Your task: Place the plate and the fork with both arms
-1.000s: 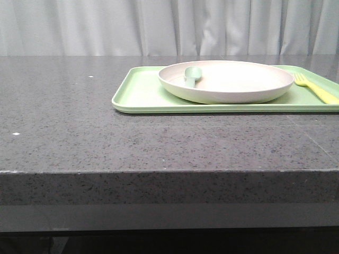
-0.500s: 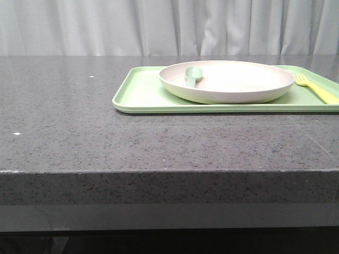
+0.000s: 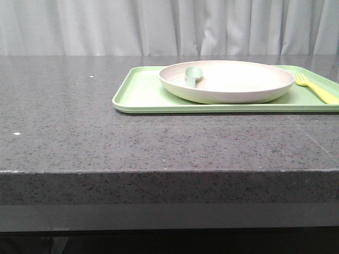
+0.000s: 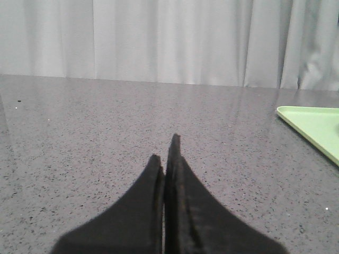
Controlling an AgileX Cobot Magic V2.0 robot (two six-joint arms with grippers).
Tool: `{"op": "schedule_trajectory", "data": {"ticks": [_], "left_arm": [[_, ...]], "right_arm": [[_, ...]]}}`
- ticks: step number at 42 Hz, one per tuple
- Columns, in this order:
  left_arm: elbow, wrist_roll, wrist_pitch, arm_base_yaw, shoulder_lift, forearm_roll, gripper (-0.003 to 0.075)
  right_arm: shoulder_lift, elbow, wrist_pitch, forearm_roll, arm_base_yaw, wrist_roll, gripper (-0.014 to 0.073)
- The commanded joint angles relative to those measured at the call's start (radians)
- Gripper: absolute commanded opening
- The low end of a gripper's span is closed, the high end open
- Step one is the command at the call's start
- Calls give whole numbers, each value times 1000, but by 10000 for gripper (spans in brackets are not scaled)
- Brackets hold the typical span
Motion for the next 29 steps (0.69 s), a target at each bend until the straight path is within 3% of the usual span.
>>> {"op": "schedule_trajectory", "data": {"ticks": [1, 20, 25, 29], "left_arm": [[2, -11, -71, -6, -22, -8, -18], [2, -11, -71, -6, -22, -8, -18], [2, -11, -71, -6, -22, -8, -18], [2, -11, -71, -4, -21, -8, -18]], "right_arm": [[1, -26, -48, -4, -1, -1, -68], [1, -26, -48, -4, -1, -1, -68], [-75, 45, -151, -23, 7, -1, -68], [-163, 138, -337, -33, 7, -2, -68]]}}
